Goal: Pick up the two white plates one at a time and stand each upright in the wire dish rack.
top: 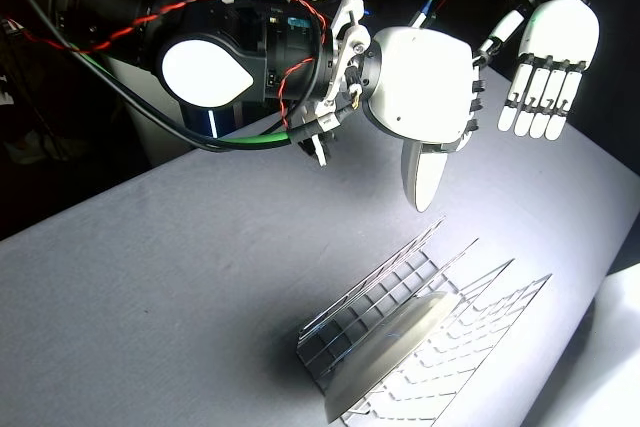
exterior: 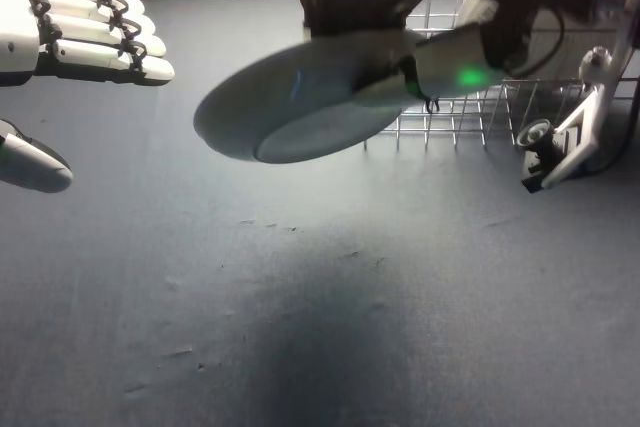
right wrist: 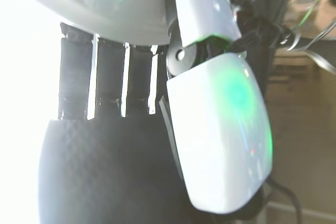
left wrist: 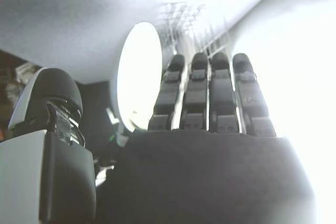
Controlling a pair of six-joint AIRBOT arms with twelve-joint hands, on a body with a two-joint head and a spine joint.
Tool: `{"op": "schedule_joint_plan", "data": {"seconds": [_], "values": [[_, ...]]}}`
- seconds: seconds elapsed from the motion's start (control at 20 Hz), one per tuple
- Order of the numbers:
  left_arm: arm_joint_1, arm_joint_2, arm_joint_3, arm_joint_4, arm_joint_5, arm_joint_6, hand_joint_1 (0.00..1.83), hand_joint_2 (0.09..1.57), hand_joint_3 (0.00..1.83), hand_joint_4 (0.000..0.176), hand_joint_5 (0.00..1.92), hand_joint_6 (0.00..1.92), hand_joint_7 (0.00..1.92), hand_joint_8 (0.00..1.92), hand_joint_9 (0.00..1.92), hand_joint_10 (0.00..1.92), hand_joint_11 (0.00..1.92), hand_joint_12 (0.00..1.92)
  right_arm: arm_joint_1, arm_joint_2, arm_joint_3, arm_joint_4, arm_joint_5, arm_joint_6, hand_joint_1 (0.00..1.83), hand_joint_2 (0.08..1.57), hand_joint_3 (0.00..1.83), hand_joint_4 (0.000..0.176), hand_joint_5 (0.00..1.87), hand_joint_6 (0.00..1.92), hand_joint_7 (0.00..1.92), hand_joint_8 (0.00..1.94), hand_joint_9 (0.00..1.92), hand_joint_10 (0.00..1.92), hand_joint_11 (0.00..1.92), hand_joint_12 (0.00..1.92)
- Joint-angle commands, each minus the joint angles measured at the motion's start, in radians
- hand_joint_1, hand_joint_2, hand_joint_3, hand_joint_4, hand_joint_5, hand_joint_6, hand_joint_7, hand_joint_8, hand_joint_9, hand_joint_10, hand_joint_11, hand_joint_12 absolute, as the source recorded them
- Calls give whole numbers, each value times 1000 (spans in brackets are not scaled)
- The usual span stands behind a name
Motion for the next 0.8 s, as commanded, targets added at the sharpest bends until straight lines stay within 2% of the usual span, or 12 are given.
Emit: {"op": "schedule_joint_plan", "data": {"seconds": [0.0,0.25,0.4,0.55,0.75], "values": [[-14,9,0,-60,3,-7,0,1186,0,0,25,0,20,0,8,1,0,0,29,8,-5,47,142,13,1385,1098,0,0,866,992,997,917,1071,1074,1005,1205],[-24,-4,21,-54,7,-7,0,1182,0,0,63,13,61,15,46,14,20,9,66,8,-1,170,134,14,1386,1091,0,0,877,1004,1018,858,1084,1047,1019,1192],[-19,-12,39,-50,15,0,0,1176,0,0,62,10,57,10,38,8,7,3,78,7,8,231,136,15,1383,1101,2,0,870,1005,982,931,1055,1098,988,1234],[-3,-19,58,-50,30,5,0,1187,2,0,66,9,60,9,47,10,15,7,87,8,30,306,139,15,1387,1088,0,0,902,955,1015,881,1081,1053,1010,1207],[15,-26,73,-24,60,15,0,1174,0,0,38,0,32,0,17,0,0,0,95,11,60,353,140,15,1384,1098,0,0,865,1019,1003,895,1062,1085,1005,1223]]}}
